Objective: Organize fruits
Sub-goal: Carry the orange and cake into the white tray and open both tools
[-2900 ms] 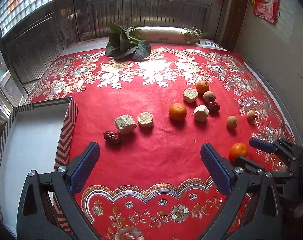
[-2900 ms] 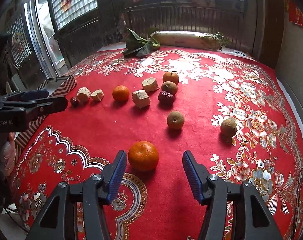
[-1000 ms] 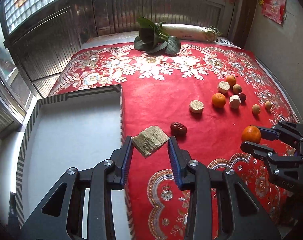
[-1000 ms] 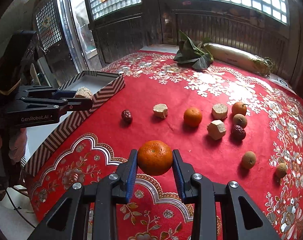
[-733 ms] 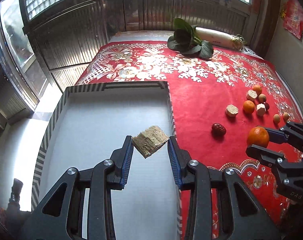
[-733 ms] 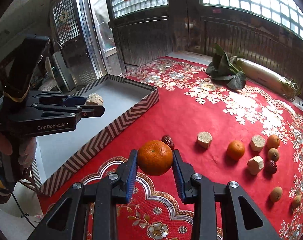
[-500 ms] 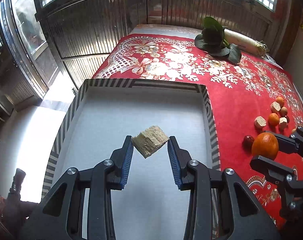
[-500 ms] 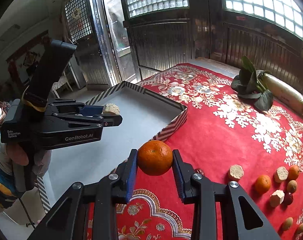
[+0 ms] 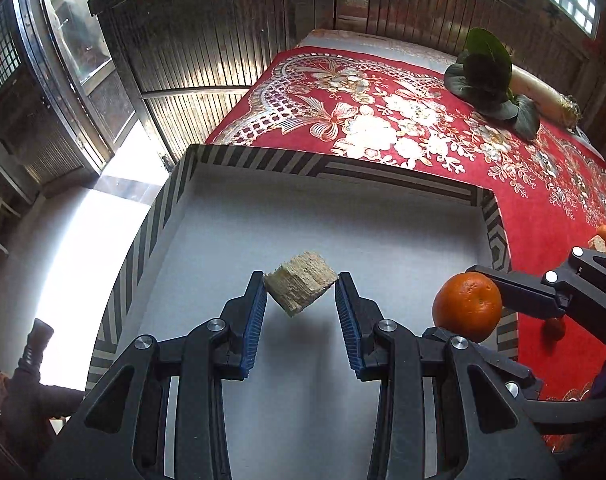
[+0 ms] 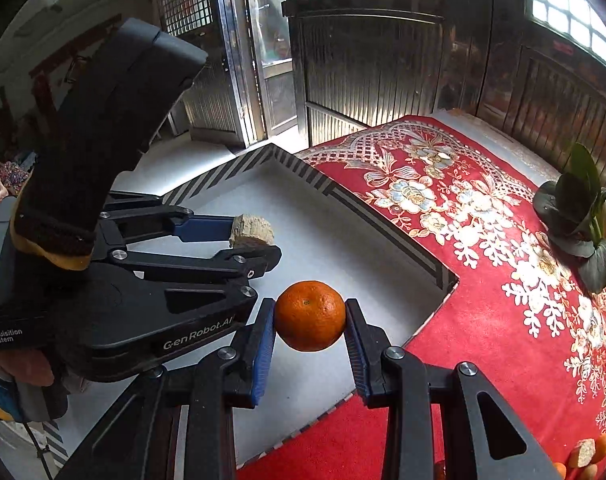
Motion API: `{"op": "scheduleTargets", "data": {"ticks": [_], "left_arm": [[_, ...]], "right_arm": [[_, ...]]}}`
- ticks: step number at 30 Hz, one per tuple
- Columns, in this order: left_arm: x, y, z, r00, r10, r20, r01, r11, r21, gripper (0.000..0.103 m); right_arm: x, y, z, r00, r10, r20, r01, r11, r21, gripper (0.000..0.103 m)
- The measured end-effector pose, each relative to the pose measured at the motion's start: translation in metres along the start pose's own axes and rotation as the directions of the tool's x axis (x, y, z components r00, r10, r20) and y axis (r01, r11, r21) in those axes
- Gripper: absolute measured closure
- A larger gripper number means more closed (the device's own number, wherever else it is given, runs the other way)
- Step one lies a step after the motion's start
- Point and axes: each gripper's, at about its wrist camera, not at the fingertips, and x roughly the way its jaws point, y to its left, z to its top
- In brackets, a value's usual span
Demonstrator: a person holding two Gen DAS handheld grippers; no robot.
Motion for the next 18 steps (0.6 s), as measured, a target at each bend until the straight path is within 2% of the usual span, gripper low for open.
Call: {"op": "scheduleTargets", "data": {"ticks": [4, 8, 10, 12, 14, 18], "left_arm": [[0.01, 0.006, 0.0, 0.999, -0.001, -0.039, 0.0, 1.0, -0.03, 0.069], [0.012, 0.007, 0.0, 0.999, -0.001, -0.04, 0.0, 1.0, -0.027, 0.067], [0.012, 0.006, 0.0, 0.999, 0.007, -0.039, -0.008, 1.0, -0.021, 0.062], [0.013, 0.007, 0.0, 0.999, -0.006, -0.045, 0.005, 1.0, -0.03, 0.044], [0.01, 0.008, 0.0, 0.999, -0.008, -0.037, 0.007, 0.999, -0.037, 0.043], [-0.009, 0.006, -0.002, 0.999, 0.037, 0.023, -0.036, 0.999, -0.031, 0.043]], "right_arm": [[0.015, 0.002, 0.001, 0.999, 0.009, -0.033, -0.009, 1.0, -0.017, 0.07], [0.024, 0.004, -0.001, 0.999, 0.021, -0.05, -0.022, 0.999, -0.025, 0.07], [0.025, 0.007, -0.002, 0.999, 0.029, -0.044, -0.03, 0.999, -0.032, 0.061], [0.023, 0.008, -0.001, 0.998, 0.03, -0.046, -0.031, 0.999, -0.026, 0.059], [0.018, 0.009, -0.001, 0.999, 0.031, -0.041, -0.031, 0.999, -0.02, 0.058], [-0.002, 0.006, -0.005, 1.0, 0.028, -0.004, -0.028, 1.0, 0.011, 0.058]]}}
